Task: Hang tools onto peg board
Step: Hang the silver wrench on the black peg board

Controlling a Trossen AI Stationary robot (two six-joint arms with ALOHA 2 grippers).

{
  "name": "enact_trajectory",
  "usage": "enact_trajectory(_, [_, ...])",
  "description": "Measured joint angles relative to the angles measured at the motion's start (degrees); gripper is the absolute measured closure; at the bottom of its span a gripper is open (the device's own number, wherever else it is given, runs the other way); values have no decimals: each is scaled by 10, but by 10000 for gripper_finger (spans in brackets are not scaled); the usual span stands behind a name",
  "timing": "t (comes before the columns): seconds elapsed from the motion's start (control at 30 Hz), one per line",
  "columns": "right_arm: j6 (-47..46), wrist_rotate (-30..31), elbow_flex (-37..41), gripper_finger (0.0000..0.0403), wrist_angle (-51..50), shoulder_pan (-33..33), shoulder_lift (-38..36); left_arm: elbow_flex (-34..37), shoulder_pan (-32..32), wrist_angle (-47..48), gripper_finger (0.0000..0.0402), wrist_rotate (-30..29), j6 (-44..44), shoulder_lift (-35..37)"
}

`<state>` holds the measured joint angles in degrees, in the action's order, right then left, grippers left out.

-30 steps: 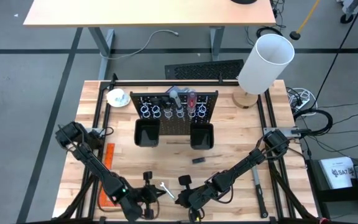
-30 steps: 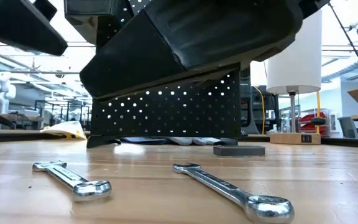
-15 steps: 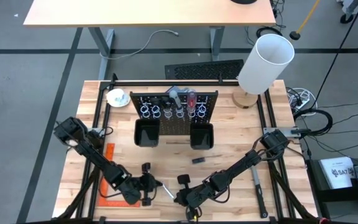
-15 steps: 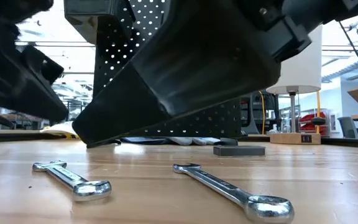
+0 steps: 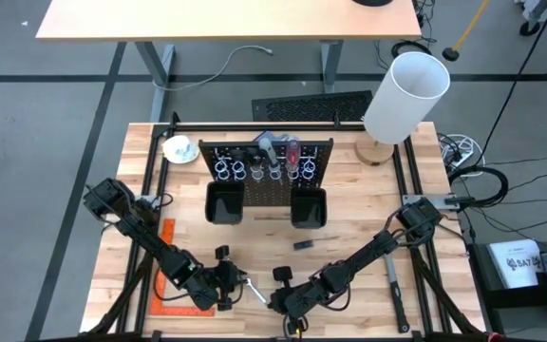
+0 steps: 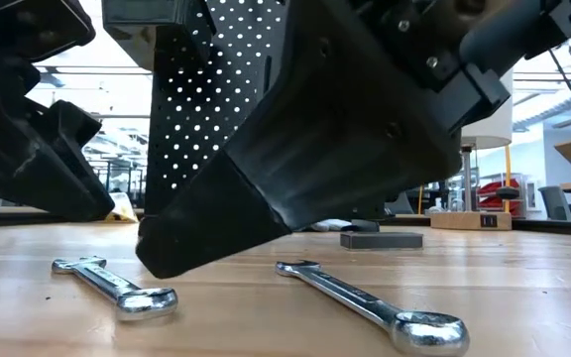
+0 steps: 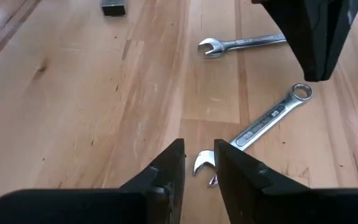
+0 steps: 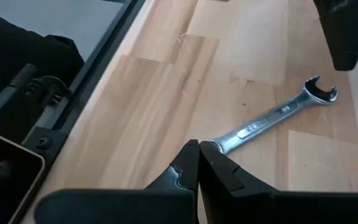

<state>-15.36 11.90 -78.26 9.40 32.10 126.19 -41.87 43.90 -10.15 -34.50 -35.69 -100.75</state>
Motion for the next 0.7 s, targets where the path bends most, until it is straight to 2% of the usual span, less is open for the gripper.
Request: enact_trajectory(0.7, [-11, 15, 0, 403, -6, -5, 0, 0, 0, 2, 304, -1, 0, 0])
